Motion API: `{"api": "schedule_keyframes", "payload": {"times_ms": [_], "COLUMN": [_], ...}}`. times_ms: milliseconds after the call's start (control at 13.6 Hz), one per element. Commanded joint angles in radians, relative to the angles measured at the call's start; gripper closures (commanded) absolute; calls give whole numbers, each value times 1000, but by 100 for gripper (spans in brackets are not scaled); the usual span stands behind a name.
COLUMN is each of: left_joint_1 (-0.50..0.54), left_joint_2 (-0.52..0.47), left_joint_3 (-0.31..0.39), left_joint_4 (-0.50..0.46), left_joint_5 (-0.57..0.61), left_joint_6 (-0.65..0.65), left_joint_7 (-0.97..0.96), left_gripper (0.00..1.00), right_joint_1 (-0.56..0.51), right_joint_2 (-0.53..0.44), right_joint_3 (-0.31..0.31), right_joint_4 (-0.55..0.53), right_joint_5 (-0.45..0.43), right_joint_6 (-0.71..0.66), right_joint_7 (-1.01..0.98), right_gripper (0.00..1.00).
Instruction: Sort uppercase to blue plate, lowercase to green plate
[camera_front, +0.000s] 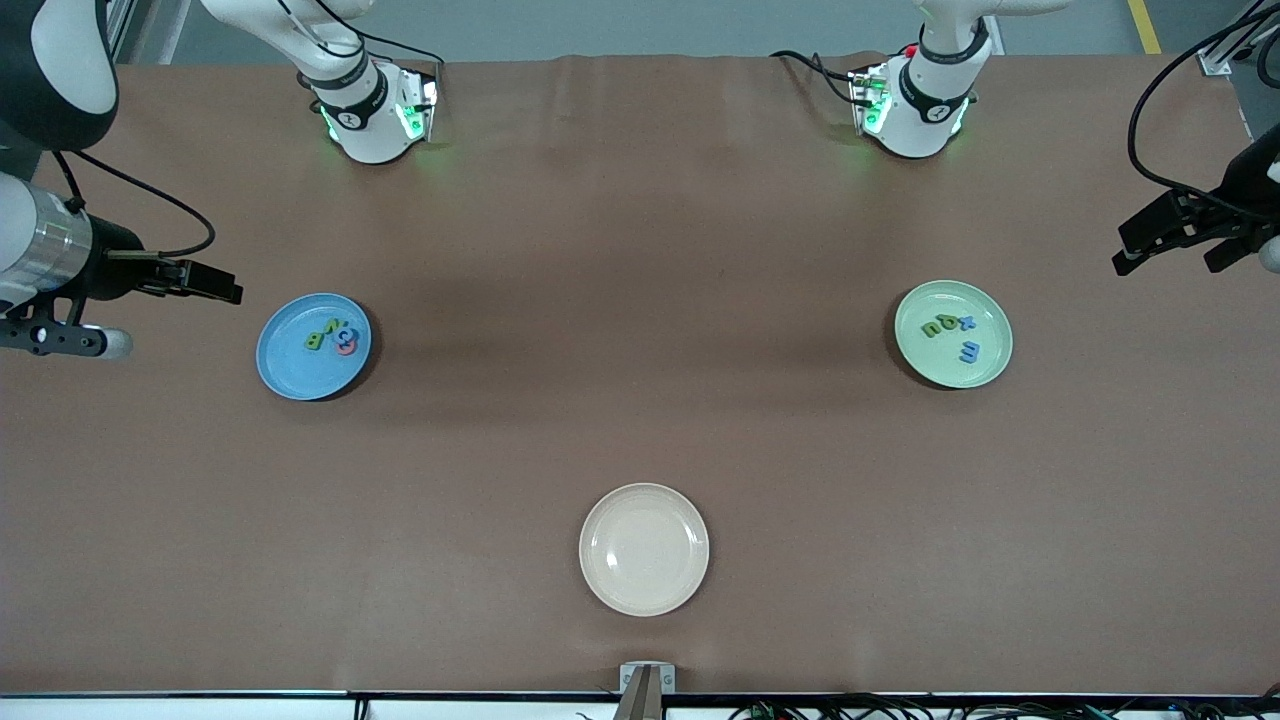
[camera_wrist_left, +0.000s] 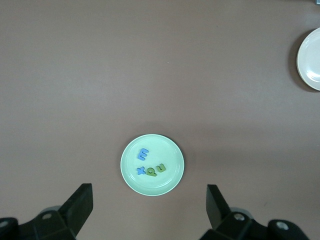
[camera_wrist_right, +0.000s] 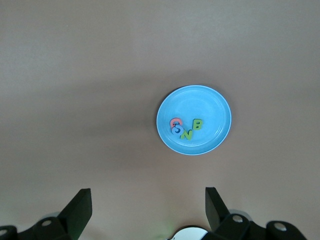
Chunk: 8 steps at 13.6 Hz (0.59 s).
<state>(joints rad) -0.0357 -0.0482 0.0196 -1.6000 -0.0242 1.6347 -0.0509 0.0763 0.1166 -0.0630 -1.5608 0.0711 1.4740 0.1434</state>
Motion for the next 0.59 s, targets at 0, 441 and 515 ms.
{"api": "schedule_keyframes", "payload": {"times_ms": [0, 441, 515], "left_joint_1": [5, 3, 3], "left_joint_2": [-10, -13, -15], "left_joint_3": [0, -1, -1], "left_joint_4": [2, 2, 2], "left_joint_5": [-13, -13, -13], "left_joint_6": [2, 1, 1], "left_joint_7": [28, 26, 28], "left_gripper": [0, 0, 0], "right_joint_1": [0, 0, 0], "right_joint_2": [17, 9, 8], "right_joint_3": [2, 3, 3], "right_joint_4": [28, 27, 27], "right_joint_5": [-19, -17, -17], "right_joint_6": [-9, -24, -34], "right_joint_7": [-5, -2, -2], "right_gripper": [0, 0, 0]}}
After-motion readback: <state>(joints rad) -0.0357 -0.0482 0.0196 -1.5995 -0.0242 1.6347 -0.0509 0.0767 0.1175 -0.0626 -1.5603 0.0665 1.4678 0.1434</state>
